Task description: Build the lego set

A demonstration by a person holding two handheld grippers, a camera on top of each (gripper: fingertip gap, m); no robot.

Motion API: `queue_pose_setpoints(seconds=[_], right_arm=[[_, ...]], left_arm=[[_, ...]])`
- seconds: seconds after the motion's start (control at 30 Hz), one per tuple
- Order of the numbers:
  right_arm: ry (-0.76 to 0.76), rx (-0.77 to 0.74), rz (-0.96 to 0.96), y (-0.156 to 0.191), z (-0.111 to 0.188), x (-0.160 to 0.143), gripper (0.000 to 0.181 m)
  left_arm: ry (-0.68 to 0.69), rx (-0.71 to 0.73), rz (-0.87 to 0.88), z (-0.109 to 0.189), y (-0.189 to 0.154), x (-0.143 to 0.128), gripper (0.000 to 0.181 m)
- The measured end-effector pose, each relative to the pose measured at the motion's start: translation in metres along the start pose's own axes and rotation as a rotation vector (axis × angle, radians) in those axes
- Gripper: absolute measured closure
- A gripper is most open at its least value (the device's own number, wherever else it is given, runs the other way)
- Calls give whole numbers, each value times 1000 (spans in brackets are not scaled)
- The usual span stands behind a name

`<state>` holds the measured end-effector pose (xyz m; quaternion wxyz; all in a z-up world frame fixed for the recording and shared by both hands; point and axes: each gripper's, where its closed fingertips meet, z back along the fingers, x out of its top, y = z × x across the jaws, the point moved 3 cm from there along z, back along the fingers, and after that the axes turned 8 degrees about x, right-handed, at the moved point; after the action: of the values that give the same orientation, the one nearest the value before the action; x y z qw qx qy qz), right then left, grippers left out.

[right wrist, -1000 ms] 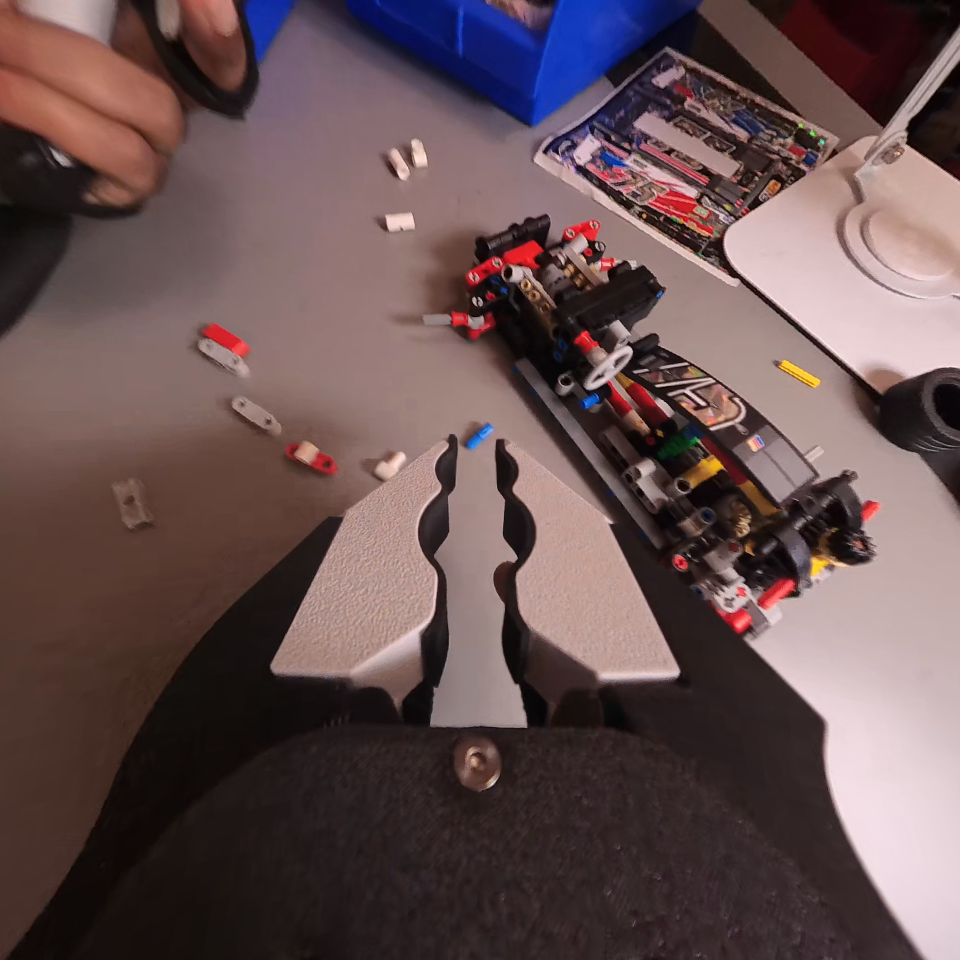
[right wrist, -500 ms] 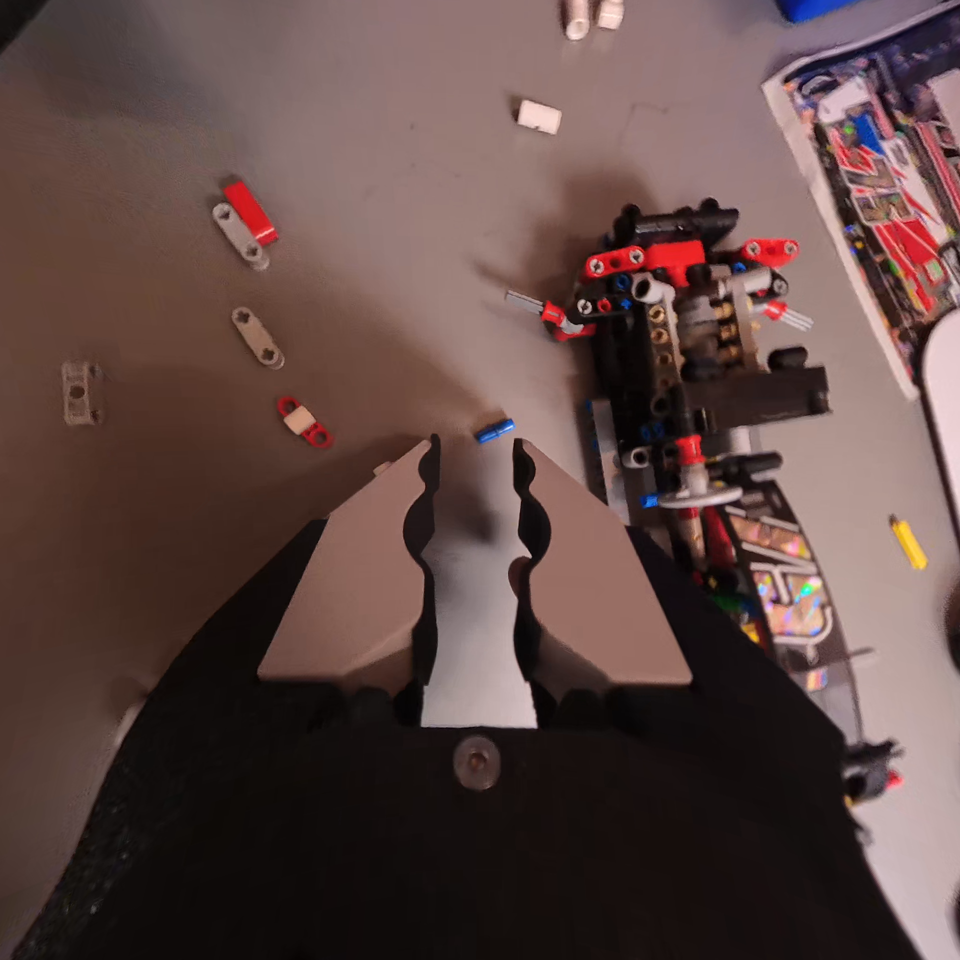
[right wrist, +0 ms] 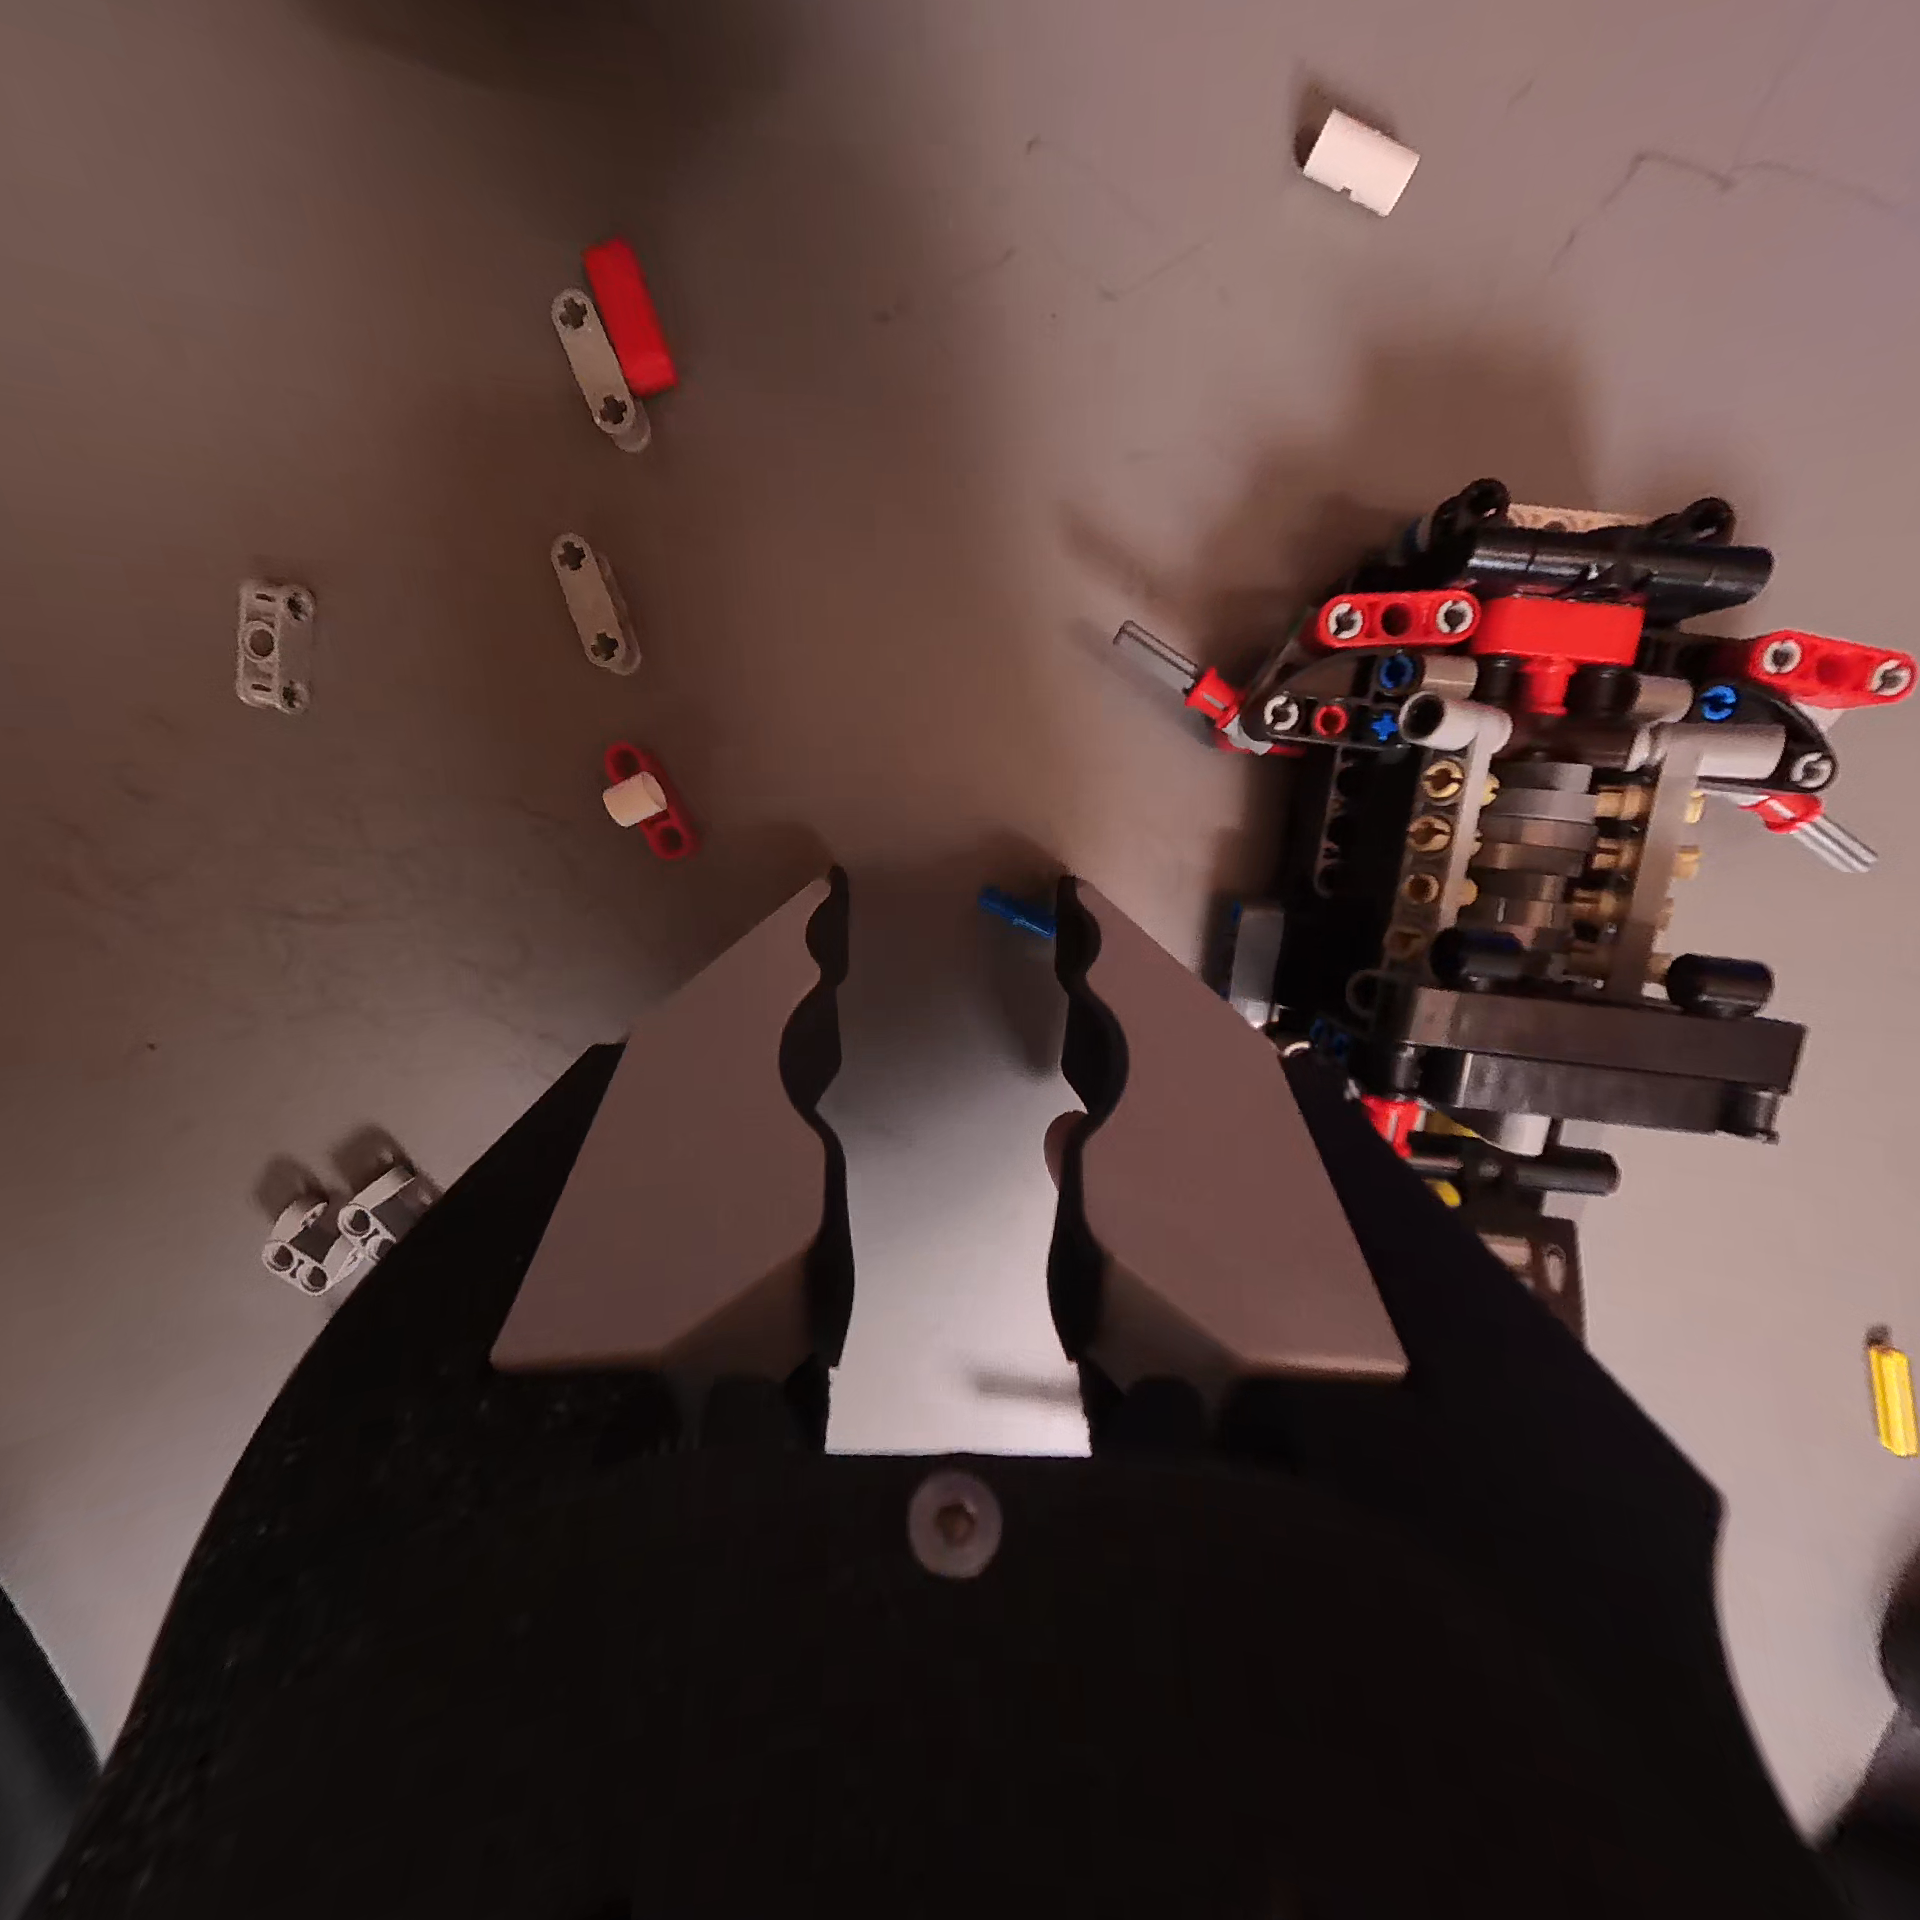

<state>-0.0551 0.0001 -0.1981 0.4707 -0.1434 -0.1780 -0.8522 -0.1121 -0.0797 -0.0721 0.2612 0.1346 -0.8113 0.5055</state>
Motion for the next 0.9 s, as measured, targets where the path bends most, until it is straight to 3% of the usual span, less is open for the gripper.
queue_pose_setpoints(seconds=[0.03, 0.43, 0.77, 0.9], right_arm=[[-6, 2, -8, 0, 0, -1, 142], [-96, -48, -49, 0, 4, -14, 159], [-184, -204, 12, 4, 3, -16, 178], [-415, -338, -6, 34, 38, 0, 178]], left_arm=[[1, -2, 0, 0, 0, 0, 177], [12, -1, -4, -1, 0, -3, 177], [25, -1, 2, -1, 3, -5, 177], [57, -32, 20, -4, -2, -12, 177]])
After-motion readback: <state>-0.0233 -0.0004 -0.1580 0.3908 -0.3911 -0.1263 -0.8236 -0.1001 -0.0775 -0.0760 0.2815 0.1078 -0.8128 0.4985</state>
